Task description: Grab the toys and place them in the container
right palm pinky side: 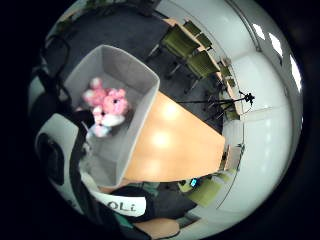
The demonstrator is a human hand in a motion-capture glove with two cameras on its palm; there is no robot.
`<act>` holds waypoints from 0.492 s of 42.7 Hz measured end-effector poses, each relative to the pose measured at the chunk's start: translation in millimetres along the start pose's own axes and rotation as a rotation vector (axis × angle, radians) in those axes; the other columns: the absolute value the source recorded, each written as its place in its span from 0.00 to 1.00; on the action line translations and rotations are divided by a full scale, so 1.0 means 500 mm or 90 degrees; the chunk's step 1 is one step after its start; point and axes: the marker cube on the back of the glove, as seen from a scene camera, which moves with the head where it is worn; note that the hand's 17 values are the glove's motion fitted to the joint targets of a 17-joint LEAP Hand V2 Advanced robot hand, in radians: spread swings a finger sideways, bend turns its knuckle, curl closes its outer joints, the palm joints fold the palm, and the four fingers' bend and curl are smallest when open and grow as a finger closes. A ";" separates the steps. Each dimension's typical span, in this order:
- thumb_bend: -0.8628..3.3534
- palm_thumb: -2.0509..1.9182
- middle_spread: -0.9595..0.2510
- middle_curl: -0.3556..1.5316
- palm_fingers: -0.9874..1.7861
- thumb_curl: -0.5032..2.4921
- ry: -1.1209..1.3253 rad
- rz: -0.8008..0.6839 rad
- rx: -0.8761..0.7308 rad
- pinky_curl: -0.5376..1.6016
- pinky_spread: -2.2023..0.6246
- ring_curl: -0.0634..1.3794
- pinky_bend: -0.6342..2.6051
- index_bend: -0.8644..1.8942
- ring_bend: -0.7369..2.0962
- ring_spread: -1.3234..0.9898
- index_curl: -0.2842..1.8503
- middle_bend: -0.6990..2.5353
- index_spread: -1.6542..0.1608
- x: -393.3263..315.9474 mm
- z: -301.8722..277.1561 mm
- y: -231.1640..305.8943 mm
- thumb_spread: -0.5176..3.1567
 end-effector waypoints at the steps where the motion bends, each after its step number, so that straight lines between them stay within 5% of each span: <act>1: 0.21 0.67 0.44 0.54 0.69 0.49 0.008 0.006 -0.002 0.42 0.62 0.40 0.50 0.35 0.67 0.38 0.12 0.43 0.72 0.000 0.005 -0.002 0.36; 6: 0.18 0.61 0.47 0.53 0.62 0.45 -0.027 -0.026 -0.079 0.43 0.64 0.39 0.52 0.32 0.68 0.38 0.12 0.41 0.73 -0.010 0.023 0.003 0.41; 10: 0.16 0.51 0.62 0.50 0.30 0.40 0.044 -0.055 -0.081 0.48 0.68 0.39 0.59 0.35 0.58 0.45 0.16 0.30 0.76 0.024 0.030 0.009 0.39; 21: 0.17 0.47 0.77 0.44 0.31 0.33 0.029 0.041 -0.033 0.44 0.74 0.25 0.58 0.36 0.47 0.52 0.18 0.27 0.77 0.059 -0.008 0.052 0.38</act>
